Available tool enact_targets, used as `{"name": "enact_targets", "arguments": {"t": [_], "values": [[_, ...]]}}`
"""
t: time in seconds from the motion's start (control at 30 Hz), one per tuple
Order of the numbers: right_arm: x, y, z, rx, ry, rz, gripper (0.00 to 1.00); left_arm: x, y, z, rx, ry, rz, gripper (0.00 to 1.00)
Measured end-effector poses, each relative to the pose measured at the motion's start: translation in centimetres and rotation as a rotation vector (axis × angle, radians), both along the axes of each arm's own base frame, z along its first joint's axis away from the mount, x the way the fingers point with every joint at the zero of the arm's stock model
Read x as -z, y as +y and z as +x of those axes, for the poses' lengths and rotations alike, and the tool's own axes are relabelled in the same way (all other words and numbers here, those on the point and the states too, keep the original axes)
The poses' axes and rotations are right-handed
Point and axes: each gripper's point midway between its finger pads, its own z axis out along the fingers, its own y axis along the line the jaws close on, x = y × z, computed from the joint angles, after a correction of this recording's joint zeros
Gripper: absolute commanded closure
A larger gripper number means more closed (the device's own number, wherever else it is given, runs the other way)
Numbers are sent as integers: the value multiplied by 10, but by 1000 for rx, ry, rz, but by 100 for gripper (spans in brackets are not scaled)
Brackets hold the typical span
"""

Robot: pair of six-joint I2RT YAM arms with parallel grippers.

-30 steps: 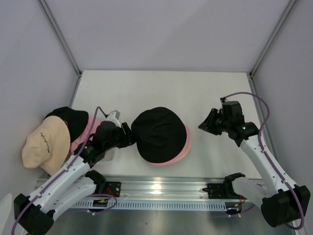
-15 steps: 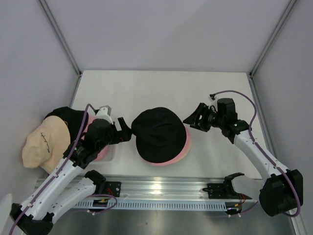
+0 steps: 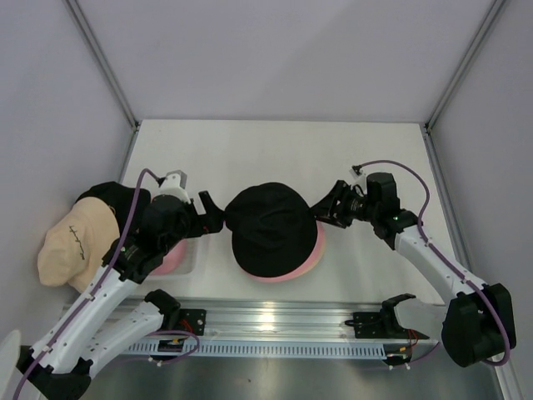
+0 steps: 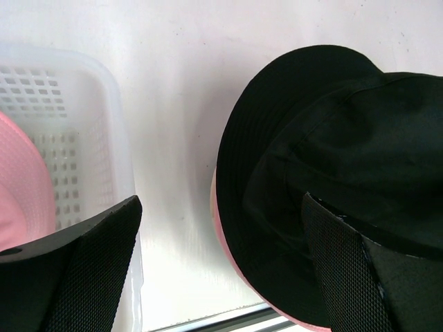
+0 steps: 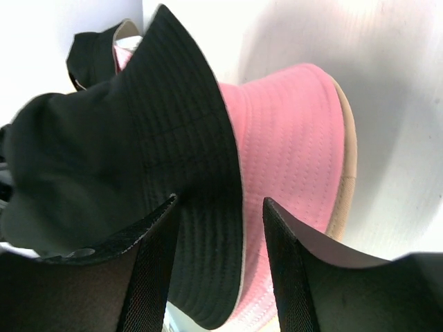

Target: Stack the hats

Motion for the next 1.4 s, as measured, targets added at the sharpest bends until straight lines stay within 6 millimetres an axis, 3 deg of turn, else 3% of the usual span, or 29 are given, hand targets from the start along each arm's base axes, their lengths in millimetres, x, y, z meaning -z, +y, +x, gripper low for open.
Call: {"name": "enact_targets", "arguments": {"t": [0.17, 0.27, 0.43, 0.7, 1.03, 1.23, 1.3, 1.4], "values": [[7, -1, -3, -1, 17, -7, 50, -11, -4, 2, 12, -16, -14, 1], [8, -1, -4, -3, 18, -5, 62, -25, -6, 2, 22, -42, -32, 0], [15, 1, -7, -4, 41, 14, 100, -47, -10, 3, 41, -87, -66, 0], [26, -1, -14, 2, 62, 10, 100, -67, -24, 1, 109, -121, -125, 1], [51, -13, -26, 10, -26, -78, 100, -75, -47, 5, 195, -114, -146, 1], [40, -14, -28, -9, -215, -163, 100, -76, -65, 2, 279, -108, -140, 1], [36, -16, -27, -2, -257, -180, 100, -72, -69, 0, 286, -89, -129, 3], [36, -18, -24, 14, -278, -192, 100, -55, -56, 3, 154, 0, -128, 18]]}}
